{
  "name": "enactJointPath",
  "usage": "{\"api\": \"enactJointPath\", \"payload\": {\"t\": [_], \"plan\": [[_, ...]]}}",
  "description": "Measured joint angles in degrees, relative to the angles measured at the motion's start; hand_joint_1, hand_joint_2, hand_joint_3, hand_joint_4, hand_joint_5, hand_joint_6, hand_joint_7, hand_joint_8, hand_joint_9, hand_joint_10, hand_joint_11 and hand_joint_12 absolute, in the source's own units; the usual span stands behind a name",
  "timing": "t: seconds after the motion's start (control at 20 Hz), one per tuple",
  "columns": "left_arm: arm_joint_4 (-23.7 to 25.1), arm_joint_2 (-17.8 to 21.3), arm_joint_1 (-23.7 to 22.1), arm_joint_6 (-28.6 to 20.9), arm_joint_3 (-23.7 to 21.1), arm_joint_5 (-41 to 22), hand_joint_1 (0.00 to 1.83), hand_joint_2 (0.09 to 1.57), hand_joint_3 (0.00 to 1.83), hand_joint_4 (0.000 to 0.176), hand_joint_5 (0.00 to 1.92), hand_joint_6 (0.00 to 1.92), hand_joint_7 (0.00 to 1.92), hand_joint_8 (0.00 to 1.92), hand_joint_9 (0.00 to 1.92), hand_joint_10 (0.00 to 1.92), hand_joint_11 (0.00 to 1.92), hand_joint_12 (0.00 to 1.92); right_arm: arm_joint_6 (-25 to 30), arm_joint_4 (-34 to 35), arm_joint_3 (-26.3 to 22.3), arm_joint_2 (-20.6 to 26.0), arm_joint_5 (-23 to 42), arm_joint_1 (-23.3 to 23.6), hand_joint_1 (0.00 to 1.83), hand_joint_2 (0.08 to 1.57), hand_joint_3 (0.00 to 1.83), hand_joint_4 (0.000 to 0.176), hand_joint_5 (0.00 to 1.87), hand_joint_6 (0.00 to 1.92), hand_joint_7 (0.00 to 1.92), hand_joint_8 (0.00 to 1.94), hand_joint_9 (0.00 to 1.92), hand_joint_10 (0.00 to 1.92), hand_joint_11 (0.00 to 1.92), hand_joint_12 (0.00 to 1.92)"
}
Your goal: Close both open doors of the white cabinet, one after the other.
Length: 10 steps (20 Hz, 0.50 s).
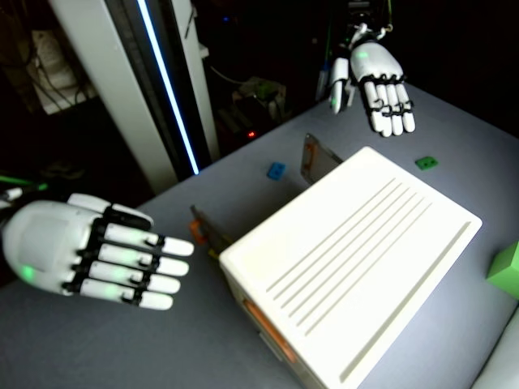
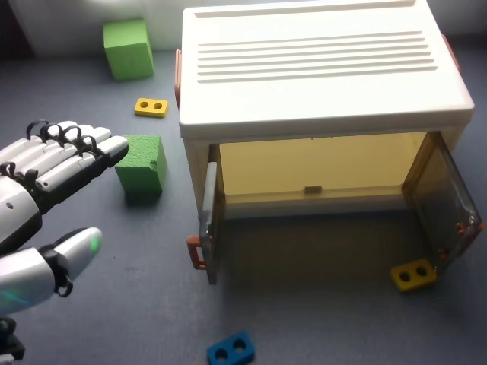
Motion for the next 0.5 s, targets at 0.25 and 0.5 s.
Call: {"api": "enactJointPath", "payload": {"t": [0.25, 0.5], "plan": [[2.0, -0.2, -0.8, -0.9, 0.0, 1.7, 0.00, 1.57, 0.12, 0.000, 0.00, 0.00, 0.00, 0.00, 0.00, 0.00, 0.01, 0.01, 0.0, 0.0, 0.1, -0.1, -0.1, 0.0, 0.00, 1.44, 0.00, 0.034, 0.10, 0.00, 0.07, 0.00, 0.06, 0.00, 0.12, 0.02], [7.8, -1.7, -3.7, -3.5, 1.2, 6.2, 0.00, 1.57, 0.20, 0.000, 0.01, 0.00, 0.00, 0.00, 0.00, 0.00, 0.03, 0.04, 0.0, 0.1, 0.4, -0.3, -0.2, 0.0, 0.00, 1.45, 0.00, 0.047, 0.10, 0.00, 0.06, 0.00, 0.07, 0.01, 0.13, 0.02]]}}
